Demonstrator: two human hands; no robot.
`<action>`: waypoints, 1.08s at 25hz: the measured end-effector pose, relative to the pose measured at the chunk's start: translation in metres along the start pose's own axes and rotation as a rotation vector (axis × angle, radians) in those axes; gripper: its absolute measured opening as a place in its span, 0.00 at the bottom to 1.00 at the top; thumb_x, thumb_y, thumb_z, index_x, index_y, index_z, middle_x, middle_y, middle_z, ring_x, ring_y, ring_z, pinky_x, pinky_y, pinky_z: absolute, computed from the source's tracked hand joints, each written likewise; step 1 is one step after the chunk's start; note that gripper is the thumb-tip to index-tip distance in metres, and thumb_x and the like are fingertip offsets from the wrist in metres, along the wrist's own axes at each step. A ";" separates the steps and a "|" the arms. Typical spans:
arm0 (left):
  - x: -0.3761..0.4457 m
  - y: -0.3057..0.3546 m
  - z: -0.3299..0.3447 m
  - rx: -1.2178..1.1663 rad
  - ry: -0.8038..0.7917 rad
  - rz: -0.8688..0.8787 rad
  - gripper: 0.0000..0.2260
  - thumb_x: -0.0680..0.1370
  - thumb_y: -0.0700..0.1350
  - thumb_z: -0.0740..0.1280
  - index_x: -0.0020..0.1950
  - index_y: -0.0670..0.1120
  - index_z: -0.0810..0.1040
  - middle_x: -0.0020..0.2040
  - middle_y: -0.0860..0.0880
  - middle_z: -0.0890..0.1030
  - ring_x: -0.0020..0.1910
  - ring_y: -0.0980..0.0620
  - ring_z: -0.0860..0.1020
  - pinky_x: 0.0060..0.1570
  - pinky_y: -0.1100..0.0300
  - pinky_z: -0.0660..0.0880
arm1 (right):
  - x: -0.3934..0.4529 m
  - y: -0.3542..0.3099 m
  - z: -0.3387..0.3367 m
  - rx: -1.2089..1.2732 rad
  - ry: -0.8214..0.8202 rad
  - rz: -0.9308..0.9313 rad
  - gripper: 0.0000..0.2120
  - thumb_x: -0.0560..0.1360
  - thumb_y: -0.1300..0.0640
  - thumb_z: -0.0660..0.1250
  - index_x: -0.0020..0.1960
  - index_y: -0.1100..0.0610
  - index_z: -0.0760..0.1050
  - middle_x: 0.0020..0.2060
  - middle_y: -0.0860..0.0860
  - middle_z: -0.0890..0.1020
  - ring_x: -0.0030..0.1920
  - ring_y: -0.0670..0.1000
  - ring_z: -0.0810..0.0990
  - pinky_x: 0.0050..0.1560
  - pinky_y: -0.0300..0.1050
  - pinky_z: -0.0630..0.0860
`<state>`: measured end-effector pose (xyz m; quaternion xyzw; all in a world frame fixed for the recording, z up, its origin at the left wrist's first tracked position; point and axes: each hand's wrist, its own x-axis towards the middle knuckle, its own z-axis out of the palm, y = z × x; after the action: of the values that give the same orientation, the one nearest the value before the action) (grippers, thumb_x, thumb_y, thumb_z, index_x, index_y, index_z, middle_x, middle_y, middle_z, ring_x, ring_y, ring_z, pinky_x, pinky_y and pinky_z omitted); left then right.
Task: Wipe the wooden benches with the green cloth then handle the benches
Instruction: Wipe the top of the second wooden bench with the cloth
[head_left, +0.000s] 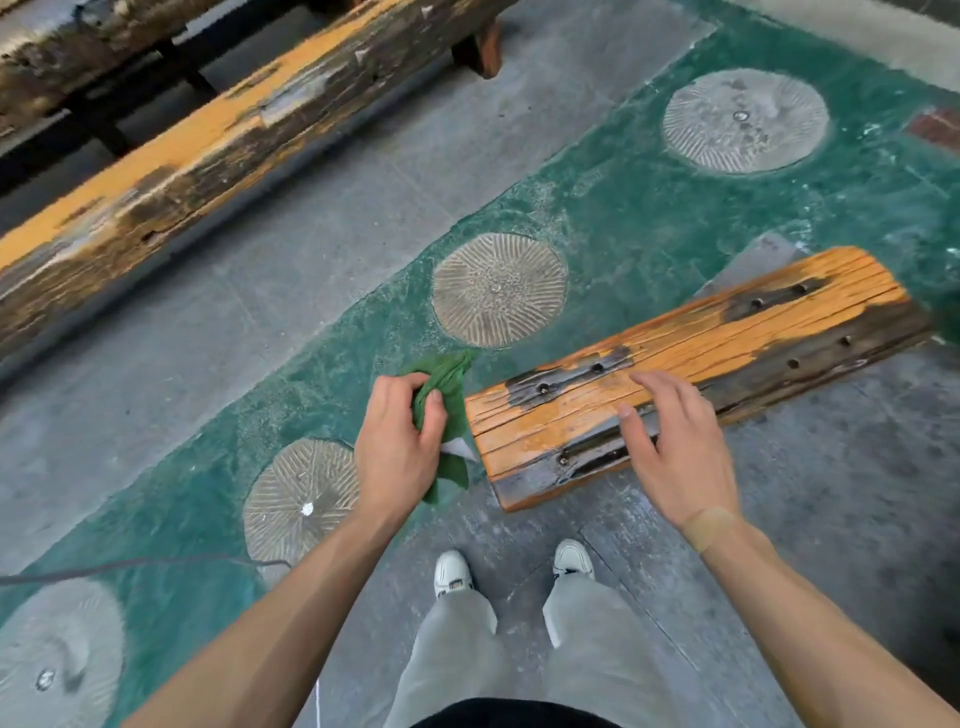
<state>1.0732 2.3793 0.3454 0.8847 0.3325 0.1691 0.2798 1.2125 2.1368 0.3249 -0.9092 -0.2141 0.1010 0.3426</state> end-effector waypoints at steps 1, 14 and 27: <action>0.015 -0.009 0.011 0.008 -0.031 0.003 0.10 0.83 0.48 0.63 0.60 0.44 0.77 0.54 0.49 0.76 0.54 0.51 0.75 0.51 0.53 0.71 | 0.007 0.002 0.009 -0.001 0.021 0.028 0.19 0.82 0.48 0.58 0.72 0.51 0.70 0.70 0.51 0.72 0.71 0.55 0.68 0.70 0.56 0.67; 0.085 -0.250 0.295 0.210 -0.411 -0.047 0.14 0.84 0.51 0.59 0.62 0.43 0.76 0.60 0.42 0.74 0.60 0.42 0.74 0.50 0.45 0.75 | 0.059 0.139 0.290 -0.177 -0.108 0.306 0.21 0.81 0.51 0.59 0.73 0.54 0.68 0.70 0.56 0.71 0.68 0.62 0.70 0.65 0.58 0.70; 0.089 -0.248 0.439 0.568 -0.387 0.435 0.24 0.84 0.57 0.52 0.80 0.54 0.64 0.84 0.48 0.55 0.82 0.42 0.54 0.77 0.36 0.55 | 0.091 0.261 0.356 -0.122 0.213 0.230 0.18 0.81 0.54 0.57 0.69 0.58 0.73 0.65 0.56 0.76 0.67 0.56 0.70 0.70 0.48 0.63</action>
<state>1.2280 2.4270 -0.1405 0.9919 0.1125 -0.0440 0.0393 1.2593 2.2094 -0.1176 -0.9523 -0.0767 0.0294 0.2938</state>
